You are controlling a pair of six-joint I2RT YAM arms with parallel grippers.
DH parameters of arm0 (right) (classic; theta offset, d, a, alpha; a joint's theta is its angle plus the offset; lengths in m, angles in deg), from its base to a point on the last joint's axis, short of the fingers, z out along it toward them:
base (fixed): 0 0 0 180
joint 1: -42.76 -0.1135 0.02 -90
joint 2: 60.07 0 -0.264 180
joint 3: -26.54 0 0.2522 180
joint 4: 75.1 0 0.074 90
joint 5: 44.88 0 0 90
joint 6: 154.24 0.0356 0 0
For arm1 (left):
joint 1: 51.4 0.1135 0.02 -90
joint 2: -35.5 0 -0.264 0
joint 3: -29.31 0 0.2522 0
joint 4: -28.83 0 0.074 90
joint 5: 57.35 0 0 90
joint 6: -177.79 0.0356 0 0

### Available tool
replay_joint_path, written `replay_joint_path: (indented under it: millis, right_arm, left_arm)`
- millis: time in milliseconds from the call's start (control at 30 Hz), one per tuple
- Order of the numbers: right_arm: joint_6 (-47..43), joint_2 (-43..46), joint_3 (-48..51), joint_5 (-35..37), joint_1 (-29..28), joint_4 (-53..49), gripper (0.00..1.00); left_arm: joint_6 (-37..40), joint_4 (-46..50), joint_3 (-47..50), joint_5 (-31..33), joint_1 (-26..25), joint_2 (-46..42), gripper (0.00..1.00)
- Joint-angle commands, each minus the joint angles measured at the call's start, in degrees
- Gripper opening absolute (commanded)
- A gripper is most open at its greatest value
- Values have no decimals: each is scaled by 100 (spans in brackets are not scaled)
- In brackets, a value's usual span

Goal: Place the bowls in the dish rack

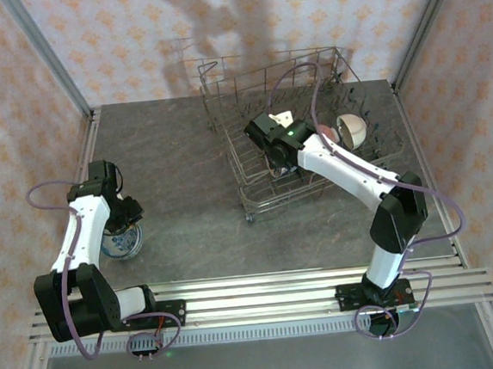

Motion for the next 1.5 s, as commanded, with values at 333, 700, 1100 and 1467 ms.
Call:
replay_joint_path:
  millis: [333,700,1100,1467]
  right_arm:
    - [-304,-196,-623,57,34,-68,85]
    - [-315,-320,-844,-18,34,-202,84]
    - [-489,-395,-1768,-246,34,-344,83]
    - [-1002,-494,-2559,-1684,-279,160,78]
  left_arm:
    - [-68,4,51,-172,50,-594,7]
    - [-131,133,65,-87,46,-604,5]
    - [-792,482,-859,191,-17,-1407,0]
    - [-2493,-229,-1731,702,-1243,-1663,0]
